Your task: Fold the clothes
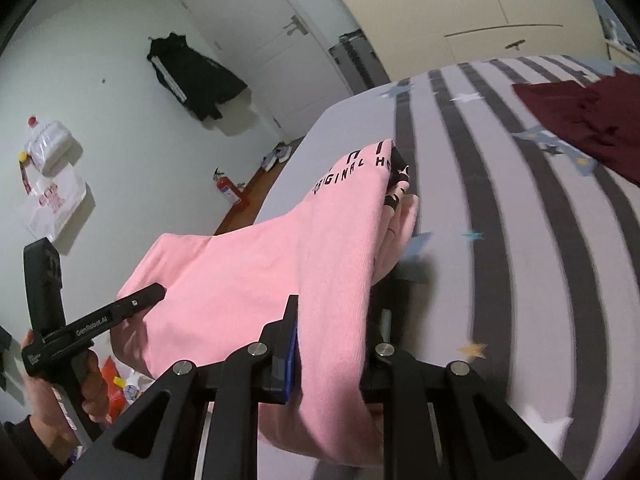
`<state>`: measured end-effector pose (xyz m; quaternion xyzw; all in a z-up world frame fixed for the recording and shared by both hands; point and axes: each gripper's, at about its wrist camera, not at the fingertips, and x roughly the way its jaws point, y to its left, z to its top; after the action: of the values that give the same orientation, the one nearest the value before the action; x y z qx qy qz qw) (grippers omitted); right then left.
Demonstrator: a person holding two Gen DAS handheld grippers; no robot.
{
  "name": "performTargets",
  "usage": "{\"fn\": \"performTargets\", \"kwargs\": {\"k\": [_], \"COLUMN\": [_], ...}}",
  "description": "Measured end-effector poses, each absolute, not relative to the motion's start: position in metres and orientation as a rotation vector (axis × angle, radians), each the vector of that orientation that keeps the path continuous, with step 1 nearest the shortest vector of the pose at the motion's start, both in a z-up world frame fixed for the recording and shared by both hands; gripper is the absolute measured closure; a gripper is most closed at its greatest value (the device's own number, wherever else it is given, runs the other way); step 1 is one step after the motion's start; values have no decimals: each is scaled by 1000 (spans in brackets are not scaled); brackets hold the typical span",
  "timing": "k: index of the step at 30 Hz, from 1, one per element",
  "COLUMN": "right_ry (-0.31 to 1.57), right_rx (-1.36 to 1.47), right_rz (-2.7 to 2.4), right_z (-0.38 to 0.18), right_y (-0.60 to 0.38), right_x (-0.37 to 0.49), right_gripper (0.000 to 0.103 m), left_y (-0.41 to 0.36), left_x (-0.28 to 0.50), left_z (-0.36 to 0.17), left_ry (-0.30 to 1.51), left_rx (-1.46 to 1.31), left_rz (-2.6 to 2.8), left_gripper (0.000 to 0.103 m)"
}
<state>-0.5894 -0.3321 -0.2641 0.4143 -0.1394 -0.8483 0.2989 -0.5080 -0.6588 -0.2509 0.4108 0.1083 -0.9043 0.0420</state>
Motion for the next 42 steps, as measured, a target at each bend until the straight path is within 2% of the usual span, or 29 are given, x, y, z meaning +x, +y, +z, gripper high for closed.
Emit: {"fn": "performTargets", "kwargs": {"k": [7, 10, 14, 17, 19, 27, 31, 37, 40, 42], "right_ry": [-337, -379, -374, -283, -212, -121, -93, -21, -62, -114], "right_rx": [1233, 1252, 1279, 1245, 1204, 1056, 1031, 1083, 1131, 1140], "right_rz": [-2240, -2221, -2173, -2232, -2314, -2374, -2332, -2314, -2270, -2252], "right_z": [-310, -322, -322, -303, -288, -259, -267, -297, -316, -320], "right_y": [-359, -350, -336, -316, -304, -350, -400, -427, -418, -410], "right_x": [-593, -595, -600, -602, -601, -616, -628, -650, -662, -665], "right_gripper": [86, 83, 74, 65, 63, 61, 61, 61, 62, 65], "left_y": [-683, -687, -693, -703, -706, -662, -665, -681, -692, -699], "left_x": [-509, -510, -501, -484, -477, -521, -556, -570, -570, -571], "left_z": [-293, -303, -299, -284, -272, -247, -268, -321, -328, -330], "left_ry": [397, 416, 456, 471, 419, 278, 299, 224, 303, 344], "left_rx": [1328, 1344, 1294, 1190, 1131, 1073, 1136, 1256, 1242, 1237], "left_rz": [-2712, -2711, -2701, -2680, -2658, -2776, -2731, -2670, -2703, -2712], "left_gripper": [86, 84, 74, 74, 74, 74, 74, 75, 75, 75]}}
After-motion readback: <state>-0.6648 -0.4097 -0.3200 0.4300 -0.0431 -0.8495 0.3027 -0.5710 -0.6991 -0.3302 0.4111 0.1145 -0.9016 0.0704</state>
